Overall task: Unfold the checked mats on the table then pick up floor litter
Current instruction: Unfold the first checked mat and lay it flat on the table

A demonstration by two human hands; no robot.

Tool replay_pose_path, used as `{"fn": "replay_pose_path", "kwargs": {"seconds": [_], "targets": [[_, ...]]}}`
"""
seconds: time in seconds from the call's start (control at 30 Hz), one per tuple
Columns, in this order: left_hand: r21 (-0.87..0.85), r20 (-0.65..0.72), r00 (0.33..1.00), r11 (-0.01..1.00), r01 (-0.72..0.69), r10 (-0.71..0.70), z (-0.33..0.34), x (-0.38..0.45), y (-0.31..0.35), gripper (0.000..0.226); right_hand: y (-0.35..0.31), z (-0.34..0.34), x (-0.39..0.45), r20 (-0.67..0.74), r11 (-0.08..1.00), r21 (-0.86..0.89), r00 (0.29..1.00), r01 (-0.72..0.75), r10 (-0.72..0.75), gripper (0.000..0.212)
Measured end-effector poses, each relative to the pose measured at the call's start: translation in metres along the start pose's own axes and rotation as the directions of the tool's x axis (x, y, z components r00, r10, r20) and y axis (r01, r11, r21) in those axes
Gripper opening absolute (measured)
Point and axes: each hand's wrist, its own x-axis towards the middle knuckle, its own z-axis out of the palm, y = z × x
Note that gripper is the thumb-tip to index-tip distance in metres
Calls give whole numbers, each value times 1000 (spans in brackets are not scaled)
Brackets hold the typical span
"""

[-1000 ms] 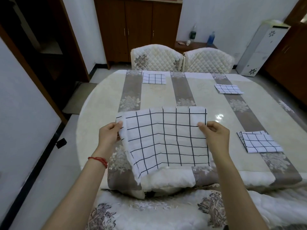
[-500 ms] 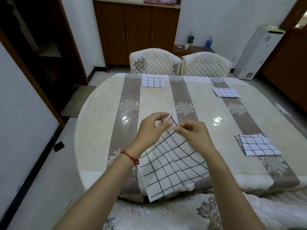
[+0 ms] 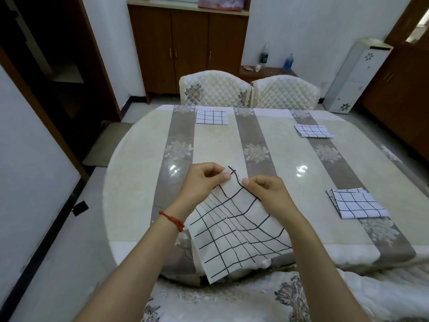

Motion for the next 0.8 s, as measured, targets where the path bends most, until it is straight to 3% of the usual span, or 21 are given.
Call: {"fn": "replay_pose_path", "kwargs": {"seconds": [0.2, 0.33, 0.43, 0.6, 0.8], "targets": [[-52, 89, 995, 998, -44, 48, -7, -5, 8, 13, -4, 1, 4, 122, 998, -66, 992, -21, 29, 48], [-84, 78, 995, 995, -51, 58, -3, -8, 10, 15, -9, 14, 8, 23, 998, -21, 998, 63, -63, 31], [-102, -11, 999, 994, -40, 39, -2, -8, 8, 19, -7, 19, 8, -56, 998, 14, 996, 68, -67, 12], [-94, -203, 977, 992, -83, 62, -20, -4, 5, 22, -1, 7, 15, -234, 996, 23, 969, 84, -76, 20], [-2, -484, 870, 995, -103, 89, -67, 7, -2, 21, -1, -30, 19, -397, 987, 35, 908, 160, -133, 22]]}}
